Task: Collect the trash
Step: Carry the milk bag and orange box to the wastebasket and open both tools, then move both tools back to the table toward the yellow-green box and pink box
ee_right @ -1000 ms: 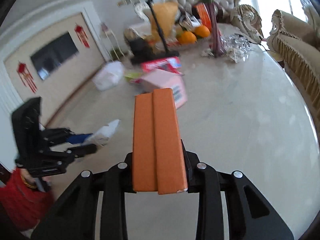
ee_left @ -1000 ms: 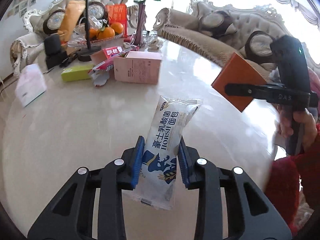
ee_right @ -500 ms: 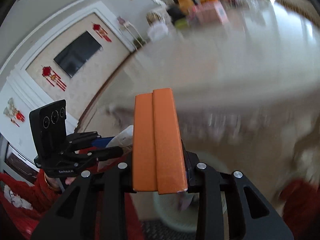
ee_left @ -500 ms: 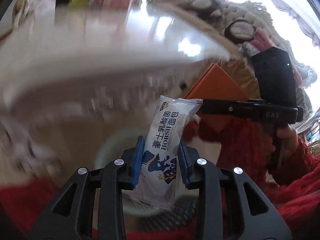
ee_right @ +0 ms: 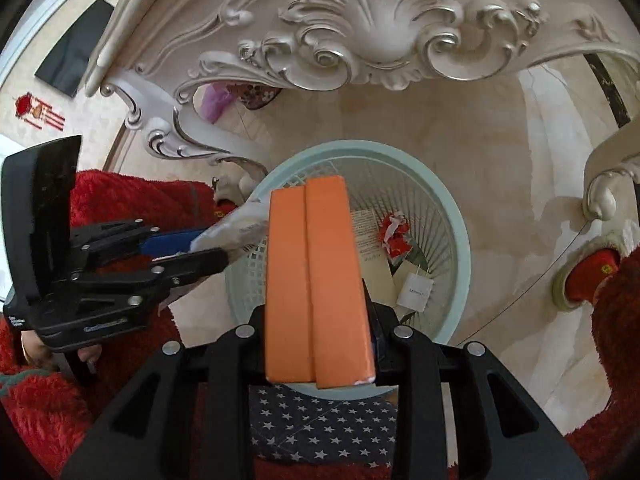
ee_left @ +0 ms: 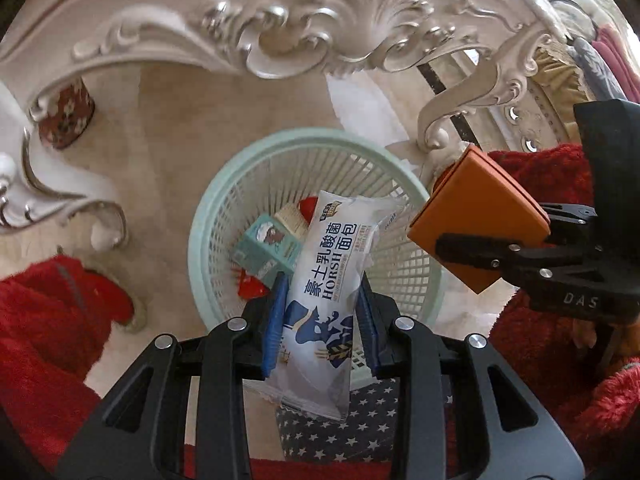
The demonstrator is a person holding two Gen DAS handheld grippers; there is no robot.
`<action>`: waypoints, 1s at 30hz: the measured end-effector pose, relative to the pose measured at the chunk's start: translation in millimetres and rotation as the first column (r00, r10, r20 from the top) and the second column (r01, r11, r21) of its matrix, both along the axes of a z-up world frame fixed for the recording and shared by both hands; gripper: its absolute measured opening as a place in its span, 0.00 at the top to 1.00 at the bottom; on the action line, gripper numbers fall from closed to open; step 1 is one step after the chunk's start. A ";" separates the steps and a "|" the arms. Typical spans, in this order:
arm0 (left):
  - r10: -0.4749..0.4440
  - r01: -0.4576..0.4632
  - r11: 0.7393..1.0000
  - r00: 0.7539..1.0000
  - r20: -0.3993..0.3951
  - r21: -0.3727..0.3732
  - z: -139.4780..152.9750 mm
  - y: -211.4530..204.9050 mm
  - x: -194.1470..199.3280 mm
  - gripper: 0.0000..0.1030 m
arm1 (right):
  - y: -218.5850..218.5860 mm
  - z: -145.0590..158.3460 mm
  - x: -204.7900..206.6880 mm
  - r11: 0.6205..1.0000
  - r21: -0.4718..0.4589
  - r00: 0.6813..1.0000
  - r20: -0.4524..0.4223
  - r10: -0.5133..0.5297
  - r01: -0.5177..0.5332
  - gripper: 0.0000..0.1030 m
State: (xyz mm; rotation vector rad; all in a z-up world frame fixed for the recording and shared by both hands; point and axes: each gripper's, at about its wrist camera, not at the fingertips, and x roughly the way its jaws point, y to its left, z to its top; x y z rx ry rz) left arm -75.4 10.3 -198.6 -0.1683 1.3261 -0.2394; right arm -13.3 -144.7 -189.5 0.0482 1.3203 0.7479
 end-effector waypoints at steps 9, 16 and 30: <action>0.028 -0.029 0.997 0.999 0.022 0.070 -0.1 -3.7 3.8 0.20 | -3.1 -15.2 -4.3 0.998 -0.053 0.999 -0.002 -0.046 0.046 0.24; 0.019 -0.023 0.997 0.999 0.041 0.080 4.2 -3.2 4.2 0.20 | -10.7 -14.2 -1.1 0.996 -0.038 0.997 -0.006 -0.077 0.077 0.24; -0.098 0.092 0.995 0.961 0.259 0.034 102.3 -4.0 -5.0 0.20 | -18.0 108.9 -3.2 0.985 0.155 0.954 0.300 0.023 -0.073 0.24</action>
